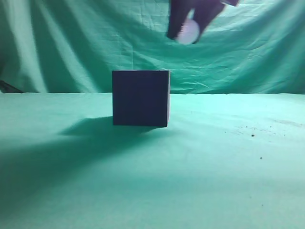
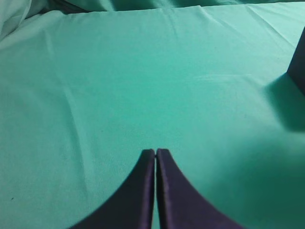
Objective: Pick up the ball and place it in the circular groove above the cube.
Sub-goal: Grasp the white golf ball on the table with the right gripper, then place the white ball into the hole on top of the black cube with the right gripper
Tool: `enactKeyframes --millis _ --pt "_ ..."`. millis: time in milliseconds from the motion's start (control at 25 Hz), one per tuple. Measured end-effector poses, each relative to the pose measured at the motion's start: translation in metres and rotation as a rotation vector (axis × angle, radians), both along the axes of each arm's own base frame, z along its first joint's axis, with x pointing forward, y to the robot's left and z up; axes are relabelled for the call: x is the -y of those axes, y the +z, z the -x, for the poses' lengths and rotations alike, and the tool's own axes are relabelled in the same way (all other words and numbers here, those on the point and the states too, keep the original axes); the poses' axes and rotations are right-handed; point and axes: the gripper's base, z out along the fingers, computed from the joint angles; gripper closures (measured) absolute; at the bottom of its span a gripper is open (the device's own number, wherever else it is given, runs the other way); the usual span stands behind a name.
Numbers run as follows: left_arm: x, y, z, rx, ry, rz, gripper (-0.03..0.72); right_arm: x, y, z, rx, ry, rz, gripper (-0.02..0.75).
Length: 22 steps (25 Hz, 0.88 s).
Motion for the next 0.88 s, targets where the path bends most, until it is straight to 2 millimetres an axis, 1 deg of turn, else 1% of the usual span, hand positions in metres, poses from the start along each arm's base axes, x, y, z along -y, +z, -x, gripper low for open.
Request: enactKeyframes --millis 80,160,280,480,640,680,800,840,880 --pt "0.0 0.0 0.0 0.0 0.0 0.0 0.688 -0.019 -0.001 0.008 0.02 0.056 -0.007 0.431" --pt "0.0 0.0 0.0 0.0 0.0 0.0 0.688 -0.038 -0.006 0.016 0.027 0.105 -0.01 0.431" --pt "0.0 0.0 0.0 0.0 0.0 0.0 0.688 -0.054 -0.018 0.019 0.02 0.136 -0.01 0.431" --pt "0.0 0.0 0.0 0.0 0.0 0.0 0.688 -0.06 -0.041 0.013 -0.013 0.142 0.013 0.431" --pt "0.0 0.0 0.0 0.0 0.0 0.0 0.688 -0.061 -0.041 0.011 0.005 0.137 0.003 0.431" --pt "0.0 0.0 0.0 0.0 0.0 0.0 0.688 -0.061 -0.041 0.011 0.009 0.138 0.002 0.363" --pt "0.0 0.0 0.0 0.0 0.0 0.0 0.688 -0.061 -0.039 0.01 0.02 0.141 -0.002 0.228" --pt "0.0 0.0 0.0 0.0 0.0 0.0 0.688 -0.062 -0.037 0.009 0.025 0.145 -0.004 0.204" --pt "0.0 0.0 0.0 0.0 0.0 0.0 0.688 -0.063 -0.033 0.008 0.029 0.147 -0.007 0.211"
